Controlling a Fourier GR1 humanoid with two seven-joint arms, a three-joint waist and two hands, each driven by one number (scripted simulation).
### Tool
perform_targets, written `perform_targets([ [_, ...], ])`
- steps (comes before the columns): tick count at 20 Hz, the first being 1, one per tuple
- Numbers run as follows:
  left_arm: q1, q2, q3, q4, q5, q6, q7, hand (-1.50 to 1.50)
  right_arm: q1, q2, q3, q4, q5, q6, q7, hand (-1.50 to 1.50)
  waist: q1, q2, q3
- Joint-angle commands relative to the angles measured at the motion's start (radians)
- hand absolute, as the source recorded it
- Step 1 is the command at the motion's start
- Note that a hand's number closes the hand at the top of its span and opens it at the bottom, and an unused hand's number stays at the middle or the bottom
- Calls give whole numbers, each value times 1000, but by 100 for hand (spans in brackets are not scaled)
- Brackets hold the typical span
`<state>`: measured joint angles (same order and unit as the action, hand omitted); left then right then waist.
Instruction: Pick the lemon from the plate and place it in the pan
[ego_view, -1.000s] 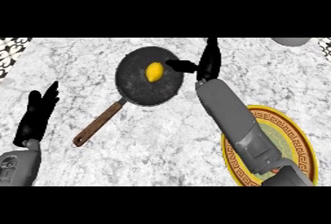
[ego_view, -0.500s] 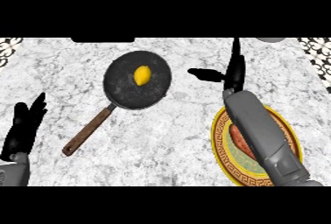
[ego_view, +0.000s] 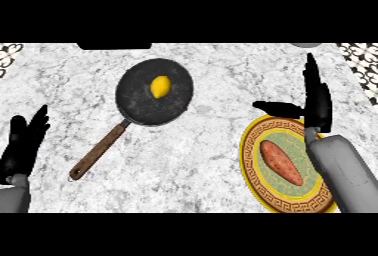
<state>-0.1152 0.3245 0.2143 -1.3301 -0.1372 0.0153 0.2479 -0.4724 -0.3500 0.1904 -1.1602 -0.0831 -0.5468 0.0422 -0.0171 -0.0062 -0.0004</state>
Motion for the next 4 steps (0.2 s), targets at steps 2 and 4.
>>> perform_targets([
  [2, -6, -19, 0, 6, -8, 10, -24, 0, 189, -114, -38, -251, -6, 77, 55, -150, 5, 3, 0],
  [4, 22, -3, -1, -77, 15, -31, 50, 0, 258, -150, -65, -340, -28, 108, 92, -150, 7, 2, 0],
])
